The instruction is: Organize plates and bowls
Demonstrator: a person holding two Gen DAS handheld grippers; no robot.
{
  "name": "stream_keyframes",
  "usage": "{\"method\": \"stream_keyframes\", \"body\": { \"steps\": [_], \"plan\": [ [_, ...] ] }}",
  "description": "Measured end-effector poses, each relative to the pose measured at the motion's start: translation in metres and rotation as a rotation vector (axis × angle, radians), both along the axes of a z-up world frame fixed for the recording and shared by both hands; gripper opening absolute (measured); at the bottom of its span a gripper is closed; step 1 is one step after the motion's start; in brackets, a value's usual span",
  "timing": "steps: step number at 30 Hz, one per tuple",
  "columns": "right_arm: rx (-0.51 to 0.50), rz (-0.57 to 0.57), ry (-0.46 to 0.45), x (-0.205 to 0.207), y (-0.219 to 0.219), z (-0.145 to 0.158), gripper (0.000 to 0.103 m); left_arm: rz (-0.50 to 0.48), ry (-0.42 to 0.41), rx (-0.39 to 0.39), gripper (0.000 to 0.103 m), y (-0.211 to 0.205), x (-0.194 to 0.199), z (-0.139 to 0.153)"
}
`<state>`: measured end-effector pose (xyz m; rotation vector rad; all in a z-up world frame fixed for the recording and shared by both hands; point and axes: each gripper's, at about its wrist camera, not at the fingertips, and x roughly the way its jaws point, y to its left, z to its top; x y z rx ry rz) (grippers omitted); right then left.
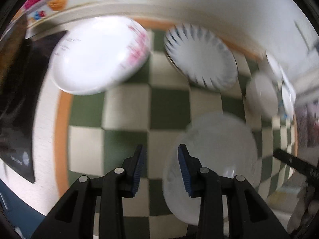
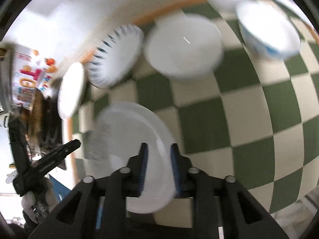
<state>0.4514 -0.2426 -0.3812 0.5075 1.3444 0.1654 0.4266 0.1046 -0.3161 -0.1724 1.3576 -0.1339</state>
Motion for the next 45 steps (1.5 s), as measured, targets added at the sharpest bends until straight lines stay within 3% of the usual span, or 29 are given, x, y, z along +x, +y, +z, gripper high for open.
{"method": "stream_keyframes", "body": {
  "steps": [3, 7, 13, 20, 23, 26, 27, 29, 40, 45],
  "plan": [
    [0.063, 0.059, -0.062, 0.033, 0.035, 0.022, 0.037, 0.097, -0.021, -0.011, 0.032, 0.020, 0.015, 0.007],
    [0.085, 0.155, -0.101, 0.102, 0.089, 0.022, 0.037, 0.218, 0.010, -0.015, 0.032, 0.047, 0.040, -0.015],
    [0.044, 0.312, -0.088, 0.211, 0.172, -0.010, 0.037, 0.360, 0.066, -0.038, 0.032, 0.096, 0.062, -0.050],
    [-0.043, 0.437, -0.035, 0.288, 0.236, -0.046, 0.037, 0.432, 0.076, -0.081, 0.032, 0.119, 0.081, -0.071],
    [-0.063, 0.476, -0.010, 0.304, 0.250, -0.063, 0.037, 0.438, 0.069, -0.065, 0.032, 0.120, 0.087, -0.079],
    [-0.014, 0.480, 0.023, 0.316, 0.254, -0.082, 0.035, 0.433, 0.052, -0.059, 0.028, 0.117, 0.091, -0.086],
    [0.000, 0.483, 0.026, 0.317, 0.254, -0.087, 0.024, 0.433, 0.036, -0.059, 0.025, 0.117, 0.092, -0.086],
    [0.040, 0.488, 0.014, 0.318, 0.253, -0.090, 0.019, 0.441, 0.028, -0.057, 0.024, 0.118, 0.095, -0.088],
    [0.071, 0.507, -0.037, 0.286, 0.236, -0.076, 0.012, 0.414, -0.052, -0.006, 0.024, 0.116, 0.086, -0.074],
    [0.103, 0.484, -0.061, 0.259, 0.217, -0.059, 0.012, 0.404, -0.056, -0.045, 0.024, 0.116, 0.077, -0.065]
  ]
}}
